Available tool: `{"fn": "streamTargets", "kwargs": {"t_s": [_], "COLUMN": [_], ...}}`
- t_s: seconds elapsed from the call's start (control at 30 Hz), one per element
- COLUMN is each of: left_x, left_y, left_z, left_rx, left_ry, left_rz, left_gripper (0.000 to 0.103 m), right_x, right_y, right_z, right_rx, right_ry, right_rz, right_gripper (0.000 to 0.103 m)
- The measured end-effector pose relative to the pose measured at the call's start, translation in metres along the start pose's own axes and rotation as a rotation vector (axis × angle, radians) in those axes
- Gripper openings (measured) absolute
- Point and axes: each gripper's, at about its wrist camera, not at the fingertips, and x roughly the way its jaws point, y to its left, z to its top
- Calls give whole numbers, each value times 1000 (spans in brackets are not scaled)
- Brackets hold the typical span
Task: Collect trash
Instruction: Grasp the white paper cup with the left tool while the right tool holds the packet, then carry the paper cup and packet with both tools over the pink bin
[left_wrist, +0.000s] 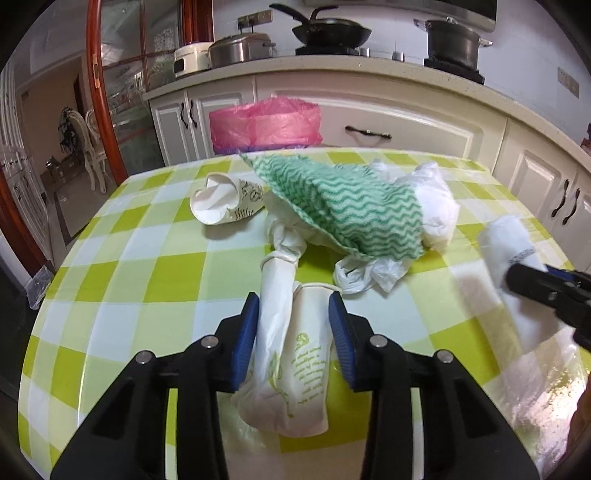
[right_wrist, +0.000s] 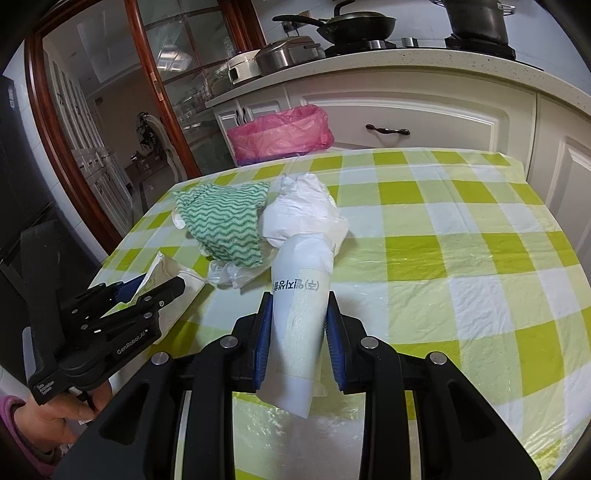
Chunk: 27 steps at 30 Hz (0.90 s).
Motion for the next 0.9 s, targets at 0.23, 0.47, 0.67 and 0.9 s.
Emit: {"fn": "streamTargets", "kwargs": {"t_s": [0.23,0.47,0.67,0.9], "left_x": [-34,-68,-92,-102], "left_y": [3,12,20,26], "left_z": [5,20,35,55], "left_rx": [-45,-73,-87,-90], "left_ry": [-96,-210,-293,-346], "left_rz": [-3,11,29,40], "left_gripper": [38,38,38,38], "right_x": [-10,-21,-26,-25], "right_y": [14,33,48,61], "right_z": [5,21,42,74], "right_rx": [-30,-72,-112,-151], "right_ry": [-32,-79,-130,-178], "right_rz": [-1,2,13,37], "right_gripper": [28,28,28,28]}}
